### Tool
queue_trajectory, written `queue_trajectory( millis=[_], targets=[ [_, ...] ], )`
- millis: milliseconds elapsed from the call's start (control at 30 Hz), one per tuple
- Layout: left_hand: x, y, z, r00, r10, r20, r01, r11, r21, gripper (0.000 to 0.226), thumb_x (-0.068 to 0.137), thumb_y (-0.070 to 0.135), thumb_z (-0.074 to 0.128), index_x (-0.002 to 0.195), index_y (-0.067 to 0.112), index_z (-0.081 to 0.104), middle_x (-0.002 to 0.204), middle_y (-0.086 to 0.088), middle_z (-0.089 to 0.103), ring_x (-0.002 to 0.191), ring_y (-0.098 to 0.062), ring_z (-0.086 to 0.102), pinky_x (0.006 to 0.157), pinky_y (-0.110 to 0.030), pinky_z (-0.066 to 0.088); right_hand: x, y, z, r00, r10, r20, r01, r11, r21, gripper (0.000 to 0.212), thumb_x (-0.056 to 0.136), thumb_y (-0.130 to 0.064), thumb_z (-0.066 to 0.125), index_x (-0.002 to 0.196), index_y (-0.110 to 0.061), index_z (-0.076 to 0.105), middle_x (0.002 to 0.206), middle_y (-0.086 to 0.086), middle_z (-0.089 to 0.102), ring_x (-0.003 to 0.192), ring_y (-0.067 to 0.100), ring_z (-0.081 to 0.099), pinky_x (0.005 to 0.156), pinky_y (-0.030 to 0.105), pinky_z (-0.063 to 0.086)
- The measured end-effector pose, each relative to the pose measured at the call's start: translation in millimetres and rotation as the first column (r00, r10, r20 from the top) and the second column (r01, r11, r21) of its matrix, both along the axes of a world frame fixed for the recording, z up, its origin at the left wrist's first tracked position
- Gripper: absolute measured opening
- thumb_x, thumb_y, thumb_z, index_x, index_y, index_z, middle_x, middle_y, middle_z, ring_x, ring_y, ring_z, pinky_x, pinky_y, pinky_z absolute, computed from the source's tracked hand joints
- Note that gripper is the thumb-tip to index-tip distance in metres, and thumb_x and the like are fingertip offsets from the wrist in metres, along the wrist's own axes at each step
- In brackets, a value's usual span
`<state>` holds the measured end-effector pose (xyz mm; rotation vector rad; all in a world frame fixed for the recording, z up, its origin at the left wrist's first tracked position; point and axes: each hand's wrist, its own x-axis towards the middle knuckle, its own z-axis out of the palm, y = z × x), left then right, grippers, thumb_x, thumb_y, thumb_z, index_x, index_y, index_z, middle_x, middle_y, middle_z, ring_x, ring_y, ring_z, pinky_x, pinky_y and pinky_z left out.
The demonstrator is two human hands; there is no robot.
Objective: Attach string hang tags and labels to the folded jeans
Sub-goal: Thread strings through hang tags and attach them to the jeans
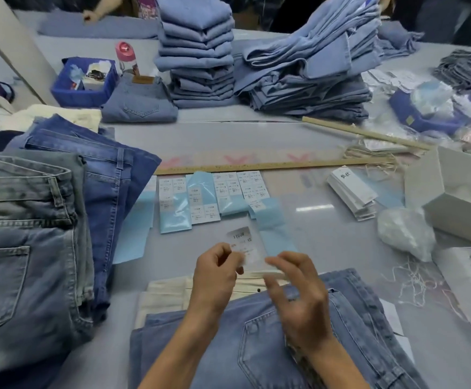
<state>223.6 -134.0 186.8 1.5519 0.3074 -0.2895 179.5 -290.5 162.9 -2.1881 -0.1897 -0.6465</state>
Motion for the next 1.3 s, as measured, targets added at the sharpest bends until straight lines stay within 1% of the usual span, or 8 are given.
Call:
queue_trajectory(
  millis=[133,233,367,533,667,800,1000,1300],
  targets=[
    [-9,-25,2,0.964,-0.222,0.145,0.204,0.97,0.131,0.018,0.094,0.014,0.063,0.077,0.021,0.064,0.068,-0.001,0.063,0.061,-0.016,0.053,0.062,-0.039,0.045,-2,-15,17,0.932,-0.04,-0.36,0.219,0.855,0.47,0.016,0.091,-0.037,0.073,0.105,-0.032,0.07,0.097,-0.006,0.071,0.093,0.016,0.069,0.082,0.032,0.059],
    [-13,-53,1,0.928,-0.328,0.178,0.298,0.938,0.176,0.021,0.096,0.018,0.065,0.081,0.033,0.066,0.073,0.002,0.067,0.073,-0.023,0.061,0.065,-0.03,0.05,-3,-35,21,0.922,-0.045,-0.384,0.251,0.825,0.506,0.005,0.092,-0.02,0.071,0.091,-0.025,0.071,0.089,-0.001,0.073,0.087,0.019,0.071,0.079,0.04,0.06],
    [-8,-96,-9,0.935,-0.306,0.18,0.291,0.951,0.104,0.031,0.097,0.013,0.065,0.082,0.038,0.075,0.067,0.009,0.066,0.06,-0.013,0.054,0.058,-0.021,0.044,-3,-77,8,0.941,-0.145,-0.305,0.292,0.803,0.52,0.004,0.094,-0.023,0.07,0.091,-0.026,0.069,0.087,-0.002,0.071,0.083,0.013,0.069,0.073,0.02,0.055],
    [13,-157,-37,0.994,-0.11,0.009,0.11,0.994,-0.012,0.027,0.099,0.013,0.062,0.113,0.036,0.069,0.083,-0.005,0.067,0.06,-0.012,0.056,0.048,-0.024,0.044,12,-153,-20,0.789,-0.455,-0.412,0.584,0.348,0.734,0.011,0.091,-0.016,0.071,0.087,-0.026,0.074,0.078,-0.003,0.071,0.077,0.012,0.062,0.072,0.027,0.054],
    [65,-243,-59,0.976,-0.198,0.087,0.179,0.965,0.19,0.014,0.098,0.021,0.063,0.094,0.033,0.068,0.083,0.002,0.069,0.066,-0.005,0.061,0.052,-0.017,0.044,19,-212,-37,0.775,-0.435,-0.459,0.605,0.298,0.739,0.009,0.08,-0.031,0.075,0.087,-0.026,0.074,0.084,0.003,0.075,0.075,0.01,0.066,0.069,0.019,0.056],
    [147,-349,-73,0.917,-0.363,0.164,0.224,0.81,0.542,0.009,0.095,0.037,0.061,0.097,0.028,0.061,0.101,0.006,0.067,0.09,-0.01,0.062,0.07,-0.03,0.05,19,-261,-53,0.737,-0.501,-0.454,0.632,0.273,0.725,0.023,0.088,-0.007,0.072,0.08,-0.029,0.075,0.072,-0.001,0.074,0.064,0.004,0.064,0.063,0.016,0.055],
    [223,-422,-108,0.631,-0.772,0.077,0.174,0.238,0.956,0.046,0.098,0.044,0.057,0.136,0.018,0.054,0.144,-0.005,0.048,0.134,-0.027,0.043,0.101,-0.04,0.042,9,-300,-66,0.682,-0.589,-0.433,0.676,0.282,0.68,0.021,0.085,0.009,0.07,0.078,-0.011,0.071,0.061,0.004,0.07,0.052,0.007,0.06,0.055,0.019,0.055],
    [233,-419,-108,0.583,-0.81,0.062,0.19,0.21,0.959,0.034,0.102,0.047,0.048,0.103,0.016,0.062,0.11,0.0,0.063,0.107,-0.023,0.056,0.075,-0.038,0.05,3,-319,-85,0.674,-0.546,-0.497,0.702,0.263,0.662,0.019,0.086,0.012,0.067,0.079,-0.005,0.068,0.061,0.001,0.071,0.049,0.007,0.06,0.05,0.016,0.053]
  ],
)
